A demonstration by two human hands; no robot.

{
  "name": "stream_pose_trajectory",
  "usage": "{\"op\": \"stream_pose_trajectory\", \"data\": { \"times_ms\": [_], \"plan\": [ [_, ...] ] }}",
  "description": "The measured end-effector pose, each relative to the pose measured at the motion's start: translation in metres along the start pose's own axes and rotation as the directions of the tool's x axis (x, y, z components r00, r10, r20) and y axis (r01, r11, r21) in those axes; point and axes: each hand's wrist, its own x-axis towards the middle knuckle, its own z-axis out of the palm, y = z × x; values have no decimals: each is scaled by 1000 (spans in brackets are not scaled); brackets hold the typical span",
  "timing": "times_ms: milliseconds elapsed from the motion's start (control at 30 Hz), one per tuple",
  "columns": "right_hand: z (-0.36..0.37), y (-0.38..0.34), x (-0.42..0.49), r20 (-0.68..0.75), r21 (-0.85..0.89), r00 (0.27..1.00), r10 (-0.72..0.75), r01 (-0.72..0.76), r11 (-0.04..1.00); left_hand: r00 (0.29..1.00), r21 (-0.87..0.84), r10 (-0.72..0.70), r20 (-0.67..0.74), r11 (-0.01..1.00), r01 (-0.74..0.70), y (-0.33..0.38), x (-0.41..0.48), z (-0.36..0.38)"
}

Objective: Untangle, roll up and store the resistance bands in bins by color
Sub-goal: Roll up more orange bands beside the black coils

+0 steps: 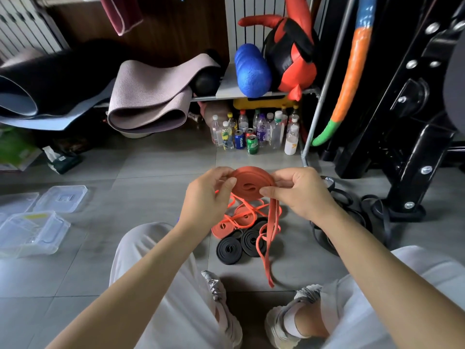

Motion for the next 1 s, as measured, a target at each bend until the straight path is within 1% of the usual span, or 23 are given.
{"op": "stream_pose_trajectory", "data": {
  "times_ms": [67, 100, 167, 233, 267, 333, 367, 433, 500, 533, 600, 667, 733, 800, 833, 867, 900, 933, 967, 1000],
  "plan": [
    [-2, -1, -1, 5, -98, 1000, -10, 11, 995, 999, 110, -15, 44, 994, 10, 1, -1, -2],
    [-4, -1, 0, 18, -149, 1000, -14, 17, 989, 996, 161, -5, 84, 987, -9, 2, -1, -4],
    [-5, -3, 1, 71, -230, 997, -3, 20, 973, 977, 233, 98, 190, 962, -142, 3, 1, -7],
    [-3, -7, 1, 131, -294, 991, -2, 41, 955, 929, 276, 210, 304, 914, -297, 6, 3, -5],
    [-1, -9, 1, 143, -317, 989, -21, 66, 946, 912, 290, 243, 332, 893, -343, 8, 4, -4],
    [-1, -8, 1, 112, -297, 991, -72, 103, 949, 912, 277, 272, 306, 891, -359, 13, 5, -3],
    [-3, -8, 1, 86, -270, 993, -84, 104, 957, 924, 249, 269, 270, 908, -337, 15, 6, -4],
    [-7, -4, 2, 57, -251, 994, -89, 100, 963, 958, 155, 216, 189, 957, -247, 18, 9, -7],
    [-9, -1, 2, 43, -230, 995, -85, 93, 969, 986, 6, 137, 100, 990, -138, 21, 13, -9],
    [-9, 0, 2, 28, -174, 996, -80, 84, 981, 991, -78, 108, 75, 992, -102, 24, 14, -10],
    [-9, -1, 3, -18, 30, 998, -58, 59, 998, 994, -224, 90, 59, 972, -75, 31, 16, -11],
    [-8, -4, 6, -62, 201, 996, -67, 78, 976, 996, -334, 78, 35, 941, -62, 34, 17, -10],
    [-7, -9, 8, -108, 252, 989, -96, 121, 960, 999, -435, 25, 33, 900, -8, 35, 17, -7],
    [-7, -12, 9, -142, 240, 983, -114, 146, 960, 993, -520, -78, 88, 847, 113, 34, 16, -4],
    [-8, -12, 11, -142, 204, 982, -124, 152, 967, 985, -520, -117, 125, 838, 165, 34, 16, -3],
    [-9, -12, 12, -130, 156, 983, -131, 150, 976, 980, -475, -128, 152, 860, 186, 32, 18, -3],
    [-11, -11, 13, -111, 112, 985, -129, 141, 984, 981, -374, -102, 162, 914, 157, 31, 19, -5],
    [-12, -12, 13, -86, 89, 989, -120, 128, 988, 986, -226, -36, 160, 971, 72, 29, 22, -7],
    [-14, -12, 14, -55, 71, 992, -116, 120, 990, 983, -45, 73, 168, 997, -66, 27, 24, -11],
    [-15, -13, 16, -21, 38, 991, -129, 130, 991, 957, 131, 209, 203, 962, -238, 27, 26, -14]
  ]
}}
